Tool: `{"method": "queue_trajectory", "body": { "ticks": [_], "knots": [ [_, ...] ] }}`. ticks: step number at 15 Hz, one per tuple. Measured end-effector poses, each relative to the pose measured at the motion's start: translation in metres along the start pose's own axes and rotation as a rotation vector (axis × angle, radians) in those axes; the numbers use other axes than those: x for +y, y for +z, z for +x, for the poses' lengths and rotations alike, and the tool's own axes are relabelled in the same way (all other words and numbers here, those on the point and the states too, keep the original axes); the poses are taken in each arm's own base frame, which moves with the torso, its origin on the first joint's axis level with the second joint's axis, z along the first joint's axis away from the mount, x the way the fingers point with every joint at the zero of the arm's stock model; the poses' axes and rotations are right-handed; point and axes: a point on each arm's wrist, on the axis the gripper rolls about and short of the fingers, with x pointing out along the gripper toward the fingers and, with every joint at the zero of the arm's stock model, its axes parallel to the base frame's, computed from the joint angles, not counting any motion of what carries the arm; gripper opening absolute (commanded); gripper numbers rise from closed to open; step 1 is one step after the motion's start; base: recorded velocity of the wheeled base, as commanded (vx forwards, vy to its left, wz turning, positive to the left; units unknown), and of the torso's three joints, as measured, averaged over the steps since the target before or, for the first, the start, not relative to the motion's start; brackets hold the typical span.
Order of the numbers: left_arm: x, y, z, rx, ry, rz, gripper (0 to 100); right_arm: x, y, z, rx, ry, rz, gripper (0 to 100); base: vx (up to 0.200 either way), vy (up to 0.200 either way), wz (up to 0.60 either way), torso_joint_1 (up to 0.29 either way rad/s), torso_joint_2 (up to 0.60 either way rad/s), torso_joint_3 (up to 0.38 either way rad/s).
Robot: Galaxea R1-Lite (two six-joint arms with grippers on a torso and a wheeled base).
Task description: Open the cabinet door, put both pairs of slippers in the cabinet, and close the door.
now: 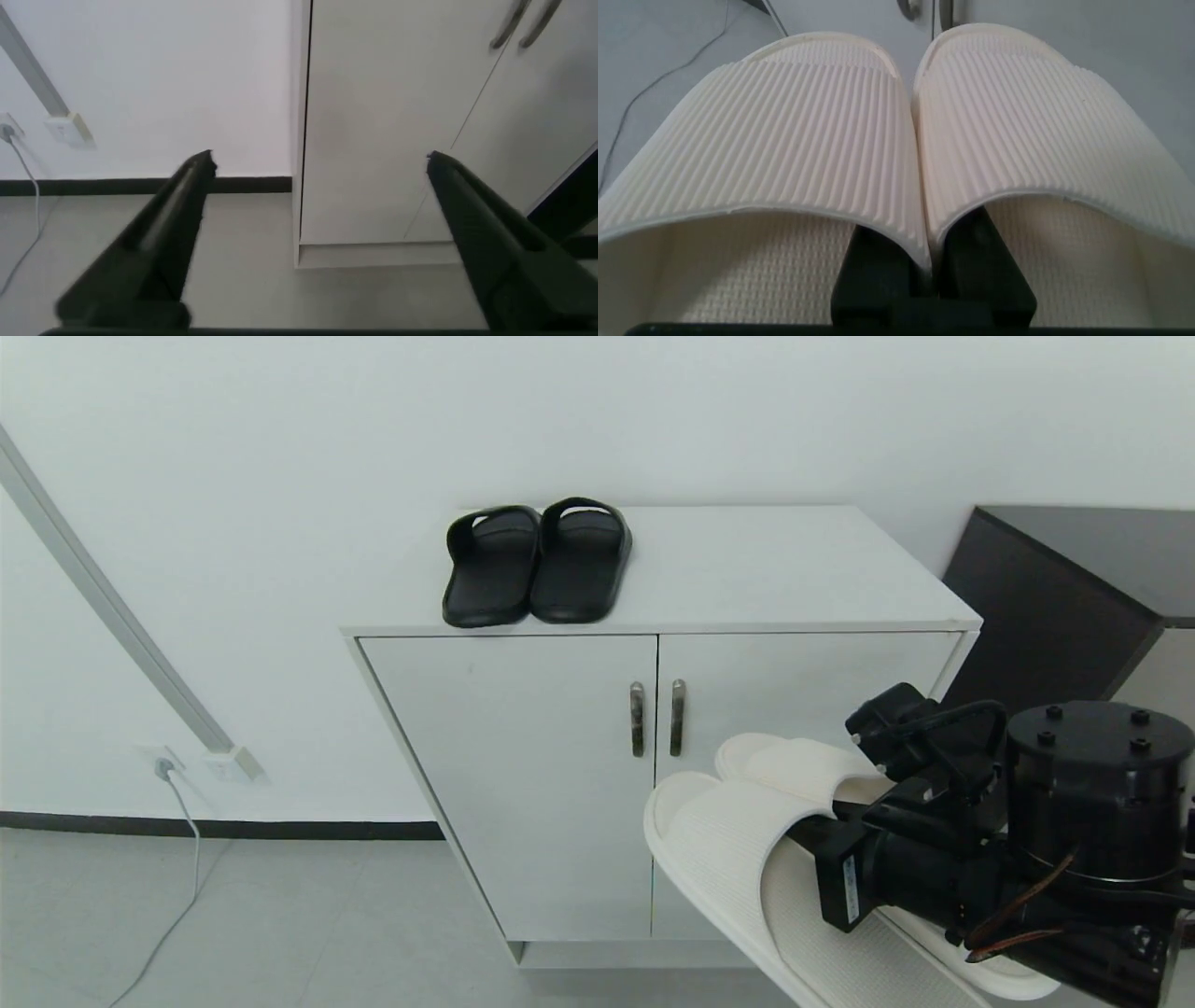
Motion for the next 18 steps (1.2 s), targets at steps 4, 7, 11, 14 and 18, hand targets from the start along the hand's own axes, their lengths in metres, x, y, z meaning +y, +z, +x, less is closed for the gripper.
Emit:
{"method": "queue_trajectory", "body": {
  "ticks": [4,7,11,14,18],
  "knots": [
    [0.0,0.0,0.0,0.0,0.0,0.0,100,-0.0006,-0.0013,-0.0031,0.001,-0.001,0.0,0,0.0,0.0,0.0,-0.165,0.49,0.32],
    [0.0,0.0,0.0,0.0,0.0,0.001,100,-0.0009,-0.0018,-0.004,0.001,-0.005,0.0,0,0.0,0.0,0.0,-0.139,0.48,0.333],
    [0.0,0.0,0.0,0.0,-0.001,0.01,100,-0.0015,-0.0029,-0.0059,0.002,-0.005,-0.002,0,0.0,0.0,0.0,-0.106,0.46,0.35],
    [0.0,0.0,0.0,0.0,-0.001,0.01,100,-0.0016,-0.0026,-0.0066,0.0,-0.005,-0.002,0,0.0,0.0,0.0,-0.069,0.44,0.372],
    [0.0,-0.0001,0.0,0.001,-0.001,0.006,100,-0.0016,-0.0031,-0.0066,0.003,-0.004,-0.002,0,0.0,0.0,0.0,-0.017,0.33,0.314]
  ]
}}
